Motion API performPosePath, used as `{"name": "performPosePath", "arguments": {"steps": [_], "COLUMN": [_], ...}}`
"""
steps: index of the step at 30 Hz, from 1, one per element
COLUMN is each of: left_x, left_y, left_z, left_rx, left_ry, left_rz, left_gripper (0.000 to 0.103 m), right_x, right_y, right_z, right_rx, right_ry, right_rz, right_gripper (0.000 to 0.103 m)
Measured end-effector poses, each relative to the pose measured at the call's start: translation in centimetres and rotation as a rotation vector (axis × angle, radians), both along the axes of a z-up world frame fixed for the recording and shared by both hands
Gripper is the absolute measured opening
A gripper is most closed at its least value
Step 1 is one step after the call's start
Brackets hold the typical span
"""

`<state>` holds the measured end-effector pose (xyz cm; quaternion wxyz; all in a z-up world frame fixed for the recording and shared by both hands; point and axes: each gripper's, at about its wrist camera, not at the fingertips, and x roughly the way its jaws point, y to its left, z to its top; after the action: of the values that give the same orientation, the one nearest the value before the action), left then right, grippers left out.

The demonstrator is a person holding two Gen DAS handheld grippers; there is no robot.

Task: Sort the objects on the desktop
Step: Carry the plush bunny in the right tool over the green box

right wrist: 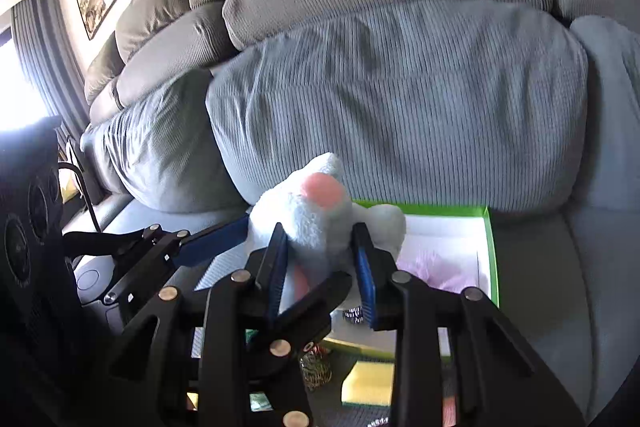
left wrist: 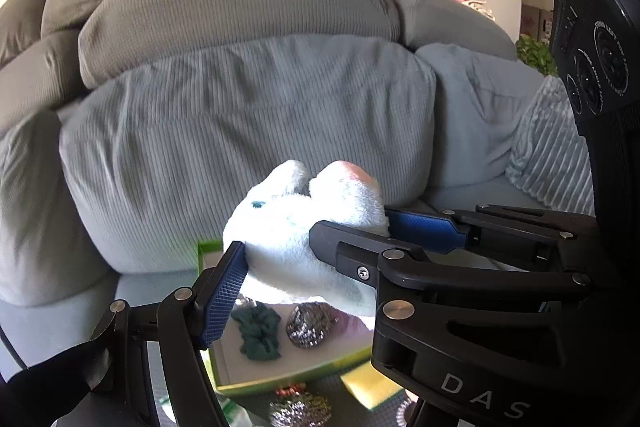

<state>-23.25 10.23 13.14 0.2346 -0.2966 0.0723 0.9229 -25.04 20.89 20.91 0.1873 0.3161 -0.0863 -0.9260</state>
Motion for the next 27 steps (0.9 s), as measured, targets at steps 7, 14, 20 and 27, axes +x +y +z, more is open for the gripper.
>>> {"name": "performPosePath", "arguments": {"steps": [7, 14, 20, 27], "left_x": [-0.7, -1.3, -2.1, -3.4], "left_y": [0.4, 0.9, 1.1, 1.1], "left_z": [0.8, 0.6, 0.0, -1.0], "left_rx": [0.001, 0.005, -0.005, -0.012], "left_ry": [0.011, 0.015, -0.002, -0.019], "left_rz": [-0.008, -0.013, -0.01, -0.004], "left_gripper": [0.071, 0.072, 0.072, 0.072], "right_x": [-0.4, -0.9, -1.8, -3.2], "right_y": [0.3, 0.6, 0.8, 0.6], "right_z": [1.2, 1.2, 0.4, -0.6], "right_rx": [0.004, 0.008, 0.003, -0.007], "right_ry": [0.017, 0.021, 0.007, -0.011], "right_rz": [-0.007, -0.015, -0.014, -0.012], "right_gripper": [0.031, 0.031, 0.031, 0.031]}}
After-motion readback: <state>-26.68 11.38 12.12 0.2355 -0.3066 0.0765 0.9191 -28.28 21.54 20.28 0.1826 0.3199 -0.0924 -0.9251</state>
